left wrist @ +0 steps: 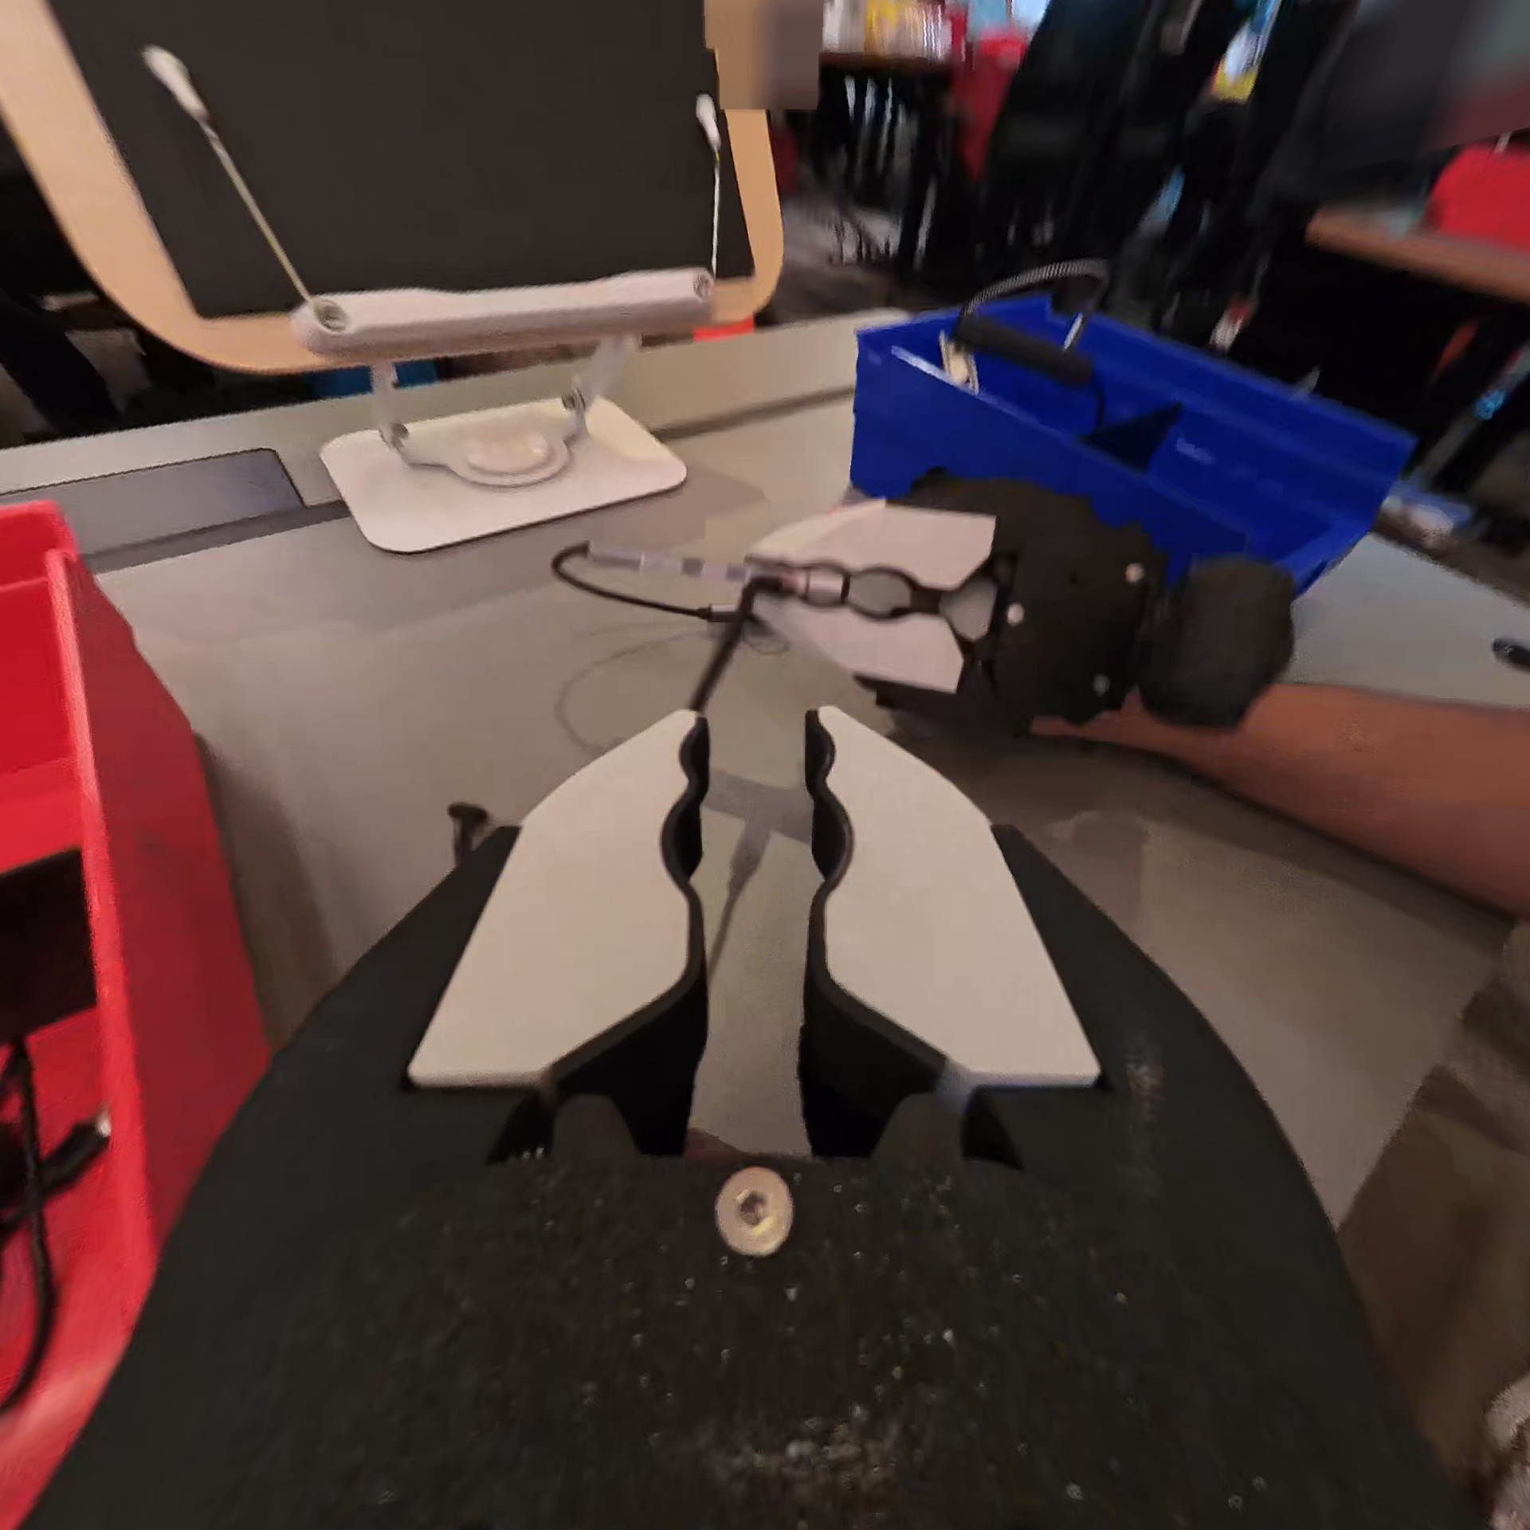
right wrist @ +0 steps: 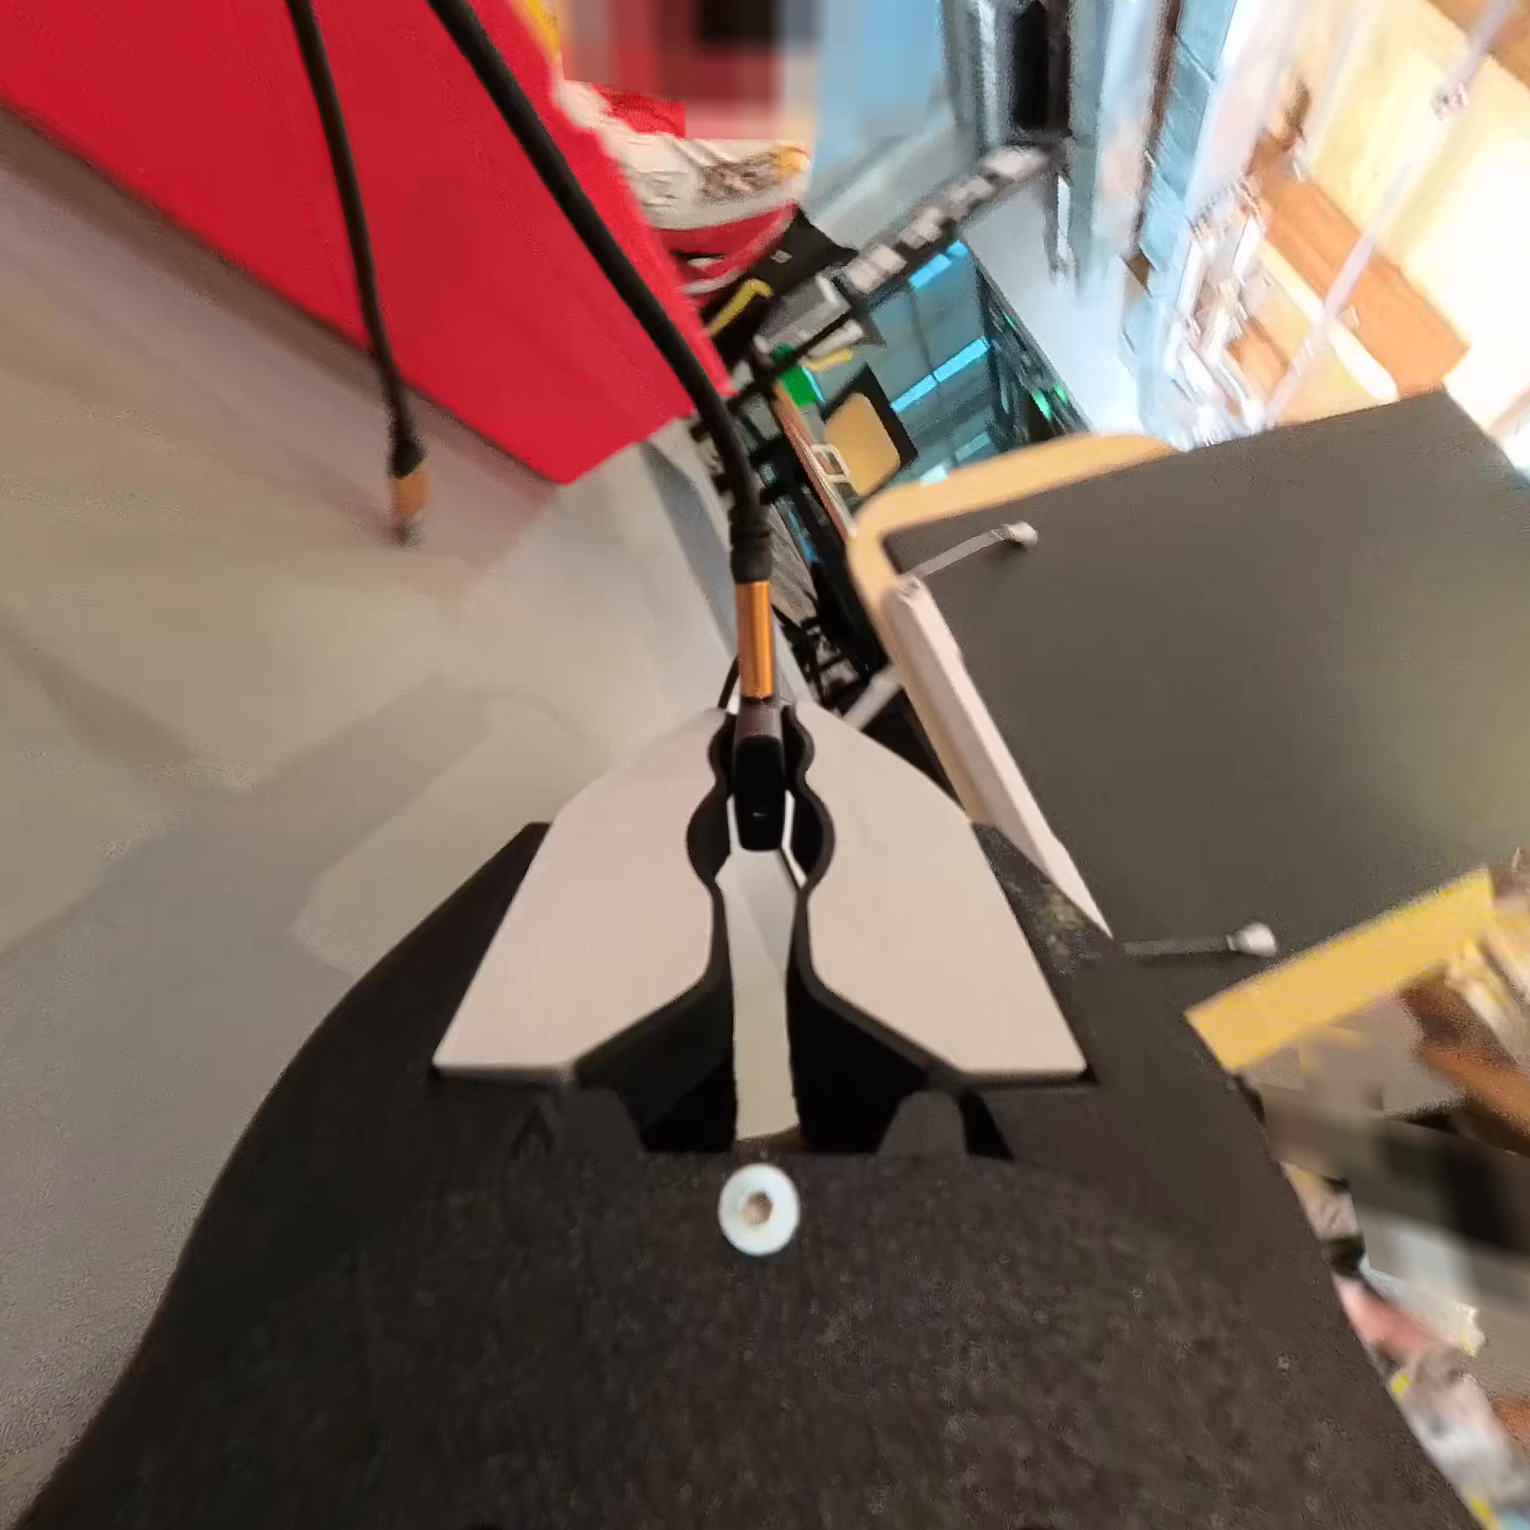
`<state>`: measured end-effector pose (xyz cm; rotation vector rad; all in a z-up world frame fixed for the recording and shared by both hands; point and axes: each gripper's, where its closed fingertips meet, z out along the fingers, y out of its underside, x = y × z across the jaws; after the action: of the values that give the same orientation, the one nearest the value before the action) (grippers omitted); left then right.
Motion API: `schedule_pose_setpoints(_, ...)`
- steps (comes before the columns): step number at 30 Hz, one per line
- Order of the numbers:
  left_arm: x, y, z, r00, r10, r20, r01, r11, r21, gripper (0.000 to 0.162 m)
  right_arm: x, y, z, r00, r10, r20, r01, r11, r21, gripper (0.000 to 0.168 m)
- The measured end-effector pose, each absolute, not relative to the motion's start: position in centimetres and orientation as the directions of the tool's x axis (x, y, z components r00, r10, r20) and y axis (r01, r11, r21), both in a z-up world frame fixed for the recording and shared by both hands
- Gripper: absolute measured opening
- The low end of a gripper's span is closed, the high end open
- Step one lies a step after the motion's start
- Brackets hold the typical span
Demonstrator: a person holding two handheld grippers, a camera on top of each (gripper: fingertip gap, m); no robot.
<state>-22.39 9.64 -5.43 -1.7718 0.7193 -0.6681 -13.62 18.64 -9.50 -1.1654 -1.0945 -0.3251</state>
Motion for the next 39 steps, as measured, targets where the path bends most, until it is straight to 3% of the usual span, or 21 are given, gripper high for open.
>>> schedule_pose_setpoints(4, -23.3, 6.9, -9.1, 0.649, -0.740, 0.177, -0.118, -0.327, -0.938, 0.021, -10.3, 18.9, -2.9, 0.685, 0.385, 0.618, 0.570, 0.245, -0.784, 0.009)
schedule_pose_setpoints(7, -23.5, 6.1, -12.8, 0.648, -0.727, 0.229, -0.162, -0.424, -0.891, 0.021, -6.6, 18.2, 3.7, 0.694, 0.441, 0.568, 0.567, 0.150, -0.810, 0.009)
schedule_pose_setpoints(10, -23.0, 5.7, -13.1, 0.600, -0.758, 0.256, -0.200, -0.452, -0.869, 0.021, 0.9, 17.9, 9.8, 0.731, 0.461, 0.504, 0.559, 0.021, -0.829, 0.009)
schedule_pose_setpoints(14, -23.1, 5.6, -12.6, 0.575, -0.780, 0.247, -0.212, -0.434, -0.876, 0.021, 10.2, 18.1, 12.5, 0.728, 0.544, 0.418, 0.567, -0.135, -0.812, 0.009)
schedule_pose_setpoints(18, -23.3, 5.3, -12.4, 0.578, -0.776, 0.251, -0.204, -0.435, -0.877, 0.020, 15.7, 20.2, 9.4, 0.758, 0.575, 0.307, 0.507, -0.224, -0.832, 0.009)
schedule_pose_setpoints(21, -23.3, 5.3, -12.1, 0.588, -0.781, 0.213, -0.218, -0.406, -0.887, 0.018, 17.3, 20.8, 5.5, 0.770, 0.627, 0.121, 0.385, -0.305, -0.871, 0.009)
schedule_pose_setpoints(26, -23.2, 5.0, -12.6, 0.590, -0.788, 0.174, -0.260, -0.390, -0.884, 0.018, 20.2, 20.1, -1.5, 0.759, 0.648, -0.065, 0.351, -0.490, -0.798, 0.010)
schedule_pose_setpoints(31, -22.7, 4.8, -13.2, 0.585, -0.799, 0.139, -0.301, -0.373, -0.878, 0.017, 21.7, 19.1, -6.1, 0.735, 0.664, -0.135, 0.450, -0.627, -0.636, 0.009)
schedule_pose_setpoints(35, -22.5, 4.6, -13.4, 0.581, -0.806, 0.115, -0.324, -0.359, -0.875, 0.017, 21.7, 19.1, -10.2, 0.698, 0.716, -0.023, 0.633, -0.631, -0.449, 0.009)
schedule_pose_setpoints(39, -22.4, 4.4, -13.6, 0.578, -0.810, 0.105, -0.338, -0.354, -0.872, 0.017, 20.9, 19.5, -13.6, 0.690, 0.723, 0.005, 0.685, -0.651, -0.327, 0.010)
